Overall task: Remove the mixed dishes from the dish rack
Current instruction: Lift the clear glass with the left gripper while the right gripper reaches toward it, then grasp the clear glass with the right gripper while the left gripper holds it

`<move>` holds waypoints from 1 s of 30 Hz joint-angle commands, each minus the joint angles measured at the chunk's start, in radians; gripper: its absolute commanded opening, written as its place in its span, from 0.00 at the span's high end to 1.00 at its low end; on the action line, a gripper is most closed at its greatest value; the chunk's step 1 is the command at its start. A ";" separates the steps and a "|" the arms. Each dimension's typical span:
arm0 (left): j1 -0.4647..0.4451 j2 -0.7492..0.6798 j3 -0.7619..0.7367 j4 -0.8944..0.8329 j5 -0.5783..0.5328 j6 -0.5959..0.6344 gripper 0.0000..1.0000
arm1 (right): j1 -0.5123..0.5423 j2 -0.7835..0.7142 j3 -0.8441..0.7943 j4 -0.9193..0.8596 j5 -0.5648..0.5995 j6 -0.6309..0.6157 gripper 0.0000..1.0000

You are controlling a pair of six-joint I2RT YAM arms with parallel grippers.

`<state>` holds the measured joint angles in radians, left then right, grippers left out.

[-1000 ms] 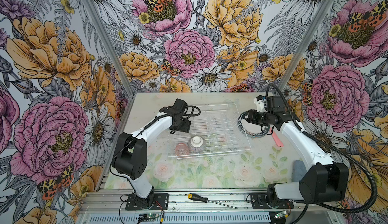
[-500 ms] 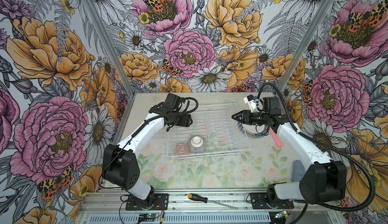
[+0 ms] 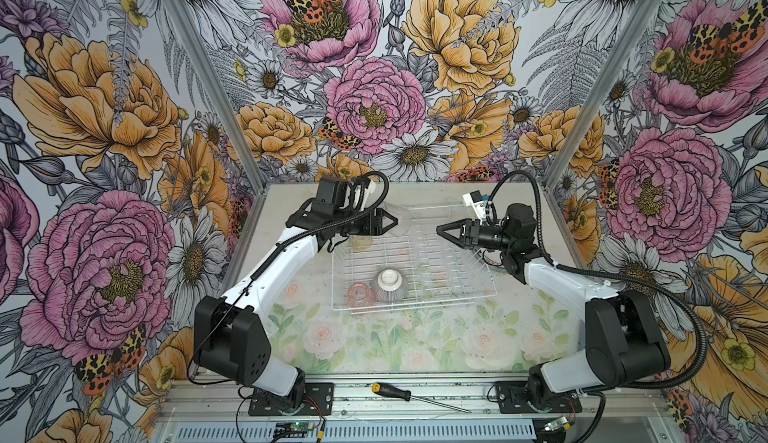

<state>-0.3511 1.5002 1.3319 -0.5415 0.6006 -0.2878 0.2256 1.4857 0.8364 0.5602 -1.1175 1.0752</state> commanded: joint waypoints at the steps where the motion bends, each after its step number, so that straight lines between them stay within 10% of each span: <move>1: 0.007 -0.035 -0.024 0.149 0.118 -0.065 0.70 | 0.034 0.042 0.014 0.414 -0.027 0.238 0.61; 30: 0.000 -0.042 -0.087 0.392 0.250 -0.209 0.71 | 0.070 0.090 0.078 0.540 -0.010 0.343 0.63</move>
<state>-0.3576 1.4994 1.2411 -0.1822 0.8219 -0.4995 0.3122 1.6241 0.9092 1.1286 -1.1168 1.4750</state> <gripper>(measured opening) 0.716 0.374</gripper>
